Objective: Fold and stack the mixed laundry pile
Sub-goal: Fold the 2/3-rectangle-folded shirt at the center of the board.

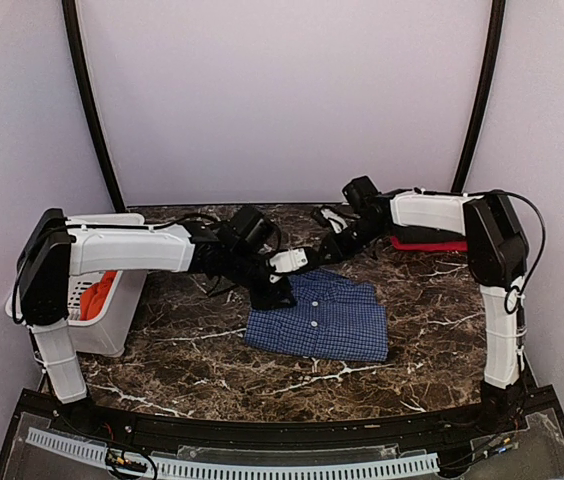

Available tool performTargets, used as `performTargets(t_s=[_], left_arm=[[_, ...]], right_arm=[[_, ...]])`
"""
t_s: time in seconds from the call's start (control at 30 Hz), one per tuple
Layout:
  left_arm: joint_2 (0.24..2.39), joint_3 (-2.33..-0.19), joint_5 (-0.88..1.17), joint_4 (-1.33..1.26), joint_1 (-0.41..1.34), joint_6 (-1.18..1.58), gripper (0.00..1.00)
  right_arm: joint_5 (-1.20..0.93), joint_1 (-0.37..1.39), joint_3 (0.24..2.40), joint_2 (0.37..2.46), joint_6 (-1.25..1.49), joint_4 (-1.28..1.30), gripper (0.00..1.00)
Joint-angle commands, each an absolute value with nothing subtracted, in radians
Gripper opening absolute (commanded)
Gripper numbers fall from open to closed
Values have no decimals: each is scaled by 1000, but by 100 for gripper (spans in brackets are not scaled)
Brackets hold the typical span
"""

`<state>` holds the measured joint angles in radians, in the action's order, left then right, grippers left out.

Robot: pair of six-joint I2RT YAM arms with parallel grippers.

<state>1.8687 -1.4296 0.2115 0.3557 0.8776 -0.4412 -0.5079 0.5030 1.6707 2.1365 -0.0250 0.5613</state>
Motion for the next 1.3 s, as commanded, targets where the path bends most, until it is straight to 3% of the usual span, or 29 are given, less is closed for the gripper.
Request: performTargets(t_s=[0.0, 0.23, 0.5, 0.7, 0.97, 1.27], left_arm=[[1852, -1295, 300, 255, 888, -276, 36], [1826, -1102, 279, 252, 958, -196, 30], [1677, -937, 313, 305, 1212, -24, 30], [1537, -1007, 212, 378, 1226, -28, 41], [1742, -1195, 118, 406, 1222, -168, 42], [1876, -1251, 188, 355, 1187, -227, 44]], right_arm=[[-561, 555, 1663, 2204, -38, 560, 19], [-530, 634, 1525, 2191, -11, 526, 16], [-535, 777, 1265, 2013, 82, 457, 15], [-519, 771, 1254, 1874, 90, 544, 21], [-573, 685, 1378, 1932, 64, 547, 22], [-628, 680, 1430, 2076, 46, 525, 18]])
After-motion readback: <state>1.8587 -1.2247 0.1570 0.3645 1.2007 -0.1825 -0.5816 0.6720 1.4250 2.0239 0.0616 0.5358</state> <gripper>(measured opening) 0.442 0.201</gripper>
